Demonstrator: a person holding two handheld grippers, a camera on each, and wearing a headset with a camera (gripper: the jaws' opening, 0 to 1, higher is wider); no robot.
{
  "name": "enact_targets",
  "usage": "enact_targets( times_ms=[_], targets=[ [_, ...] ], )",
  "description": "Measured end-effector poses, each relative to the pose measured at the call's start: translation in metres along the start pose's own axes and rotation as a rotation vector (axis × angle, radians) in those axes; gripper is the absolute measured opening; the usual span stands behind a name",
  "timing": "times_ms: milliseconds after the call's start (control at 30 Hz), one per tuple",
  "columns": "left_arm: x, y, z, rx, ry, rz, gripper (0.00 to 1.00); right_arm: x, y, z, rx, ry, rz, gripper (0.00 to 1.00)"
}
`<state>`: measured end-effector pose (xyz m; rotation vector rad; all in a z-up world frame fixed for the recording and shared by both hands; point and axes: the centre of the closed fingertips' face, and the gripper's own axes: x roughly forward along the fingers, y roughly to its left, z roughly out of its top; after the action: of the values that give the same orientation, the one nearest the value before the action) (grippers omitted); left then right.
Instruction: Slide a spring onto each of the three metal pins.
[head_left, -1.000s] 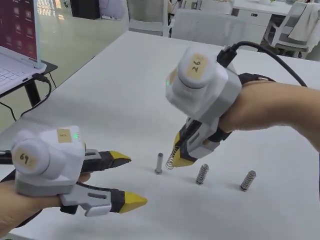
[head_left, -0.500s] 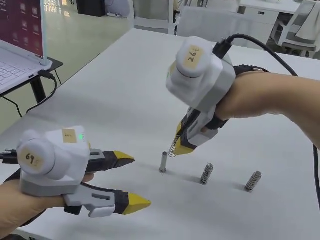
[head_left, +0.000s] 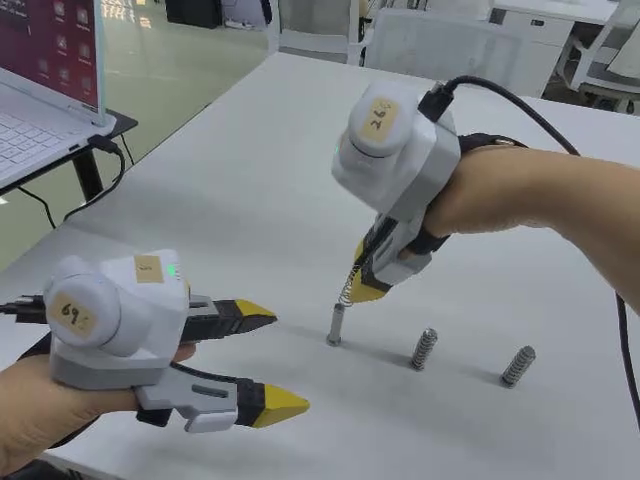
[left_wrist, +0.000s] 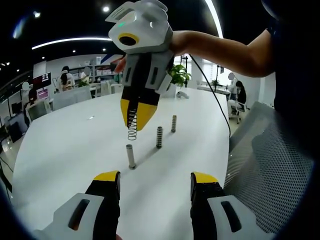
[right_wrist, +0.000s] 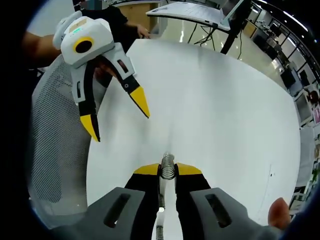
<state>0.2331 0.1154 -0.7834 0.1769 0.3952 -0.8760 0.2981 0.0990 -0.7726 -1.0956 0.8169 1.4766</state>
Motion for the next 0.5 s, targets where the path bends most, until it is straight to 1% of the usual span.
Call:
enact_targets(
  times_ms=[133, 500],
  targets=[
    [0.000, -0.002, 0.000, -0.001, 0.004, -0.001, 0.51, 0.005, -0.002, -0.001, -0.002, 0.011, -0.002, 0.08],
    [-0.001, 0.004, -0.004, -0.007, 0.003, 0.002, 0.51, 0.013, -0.003, -0.002, 0.001, 0.022, 0.016, 0.08]
  ],
)
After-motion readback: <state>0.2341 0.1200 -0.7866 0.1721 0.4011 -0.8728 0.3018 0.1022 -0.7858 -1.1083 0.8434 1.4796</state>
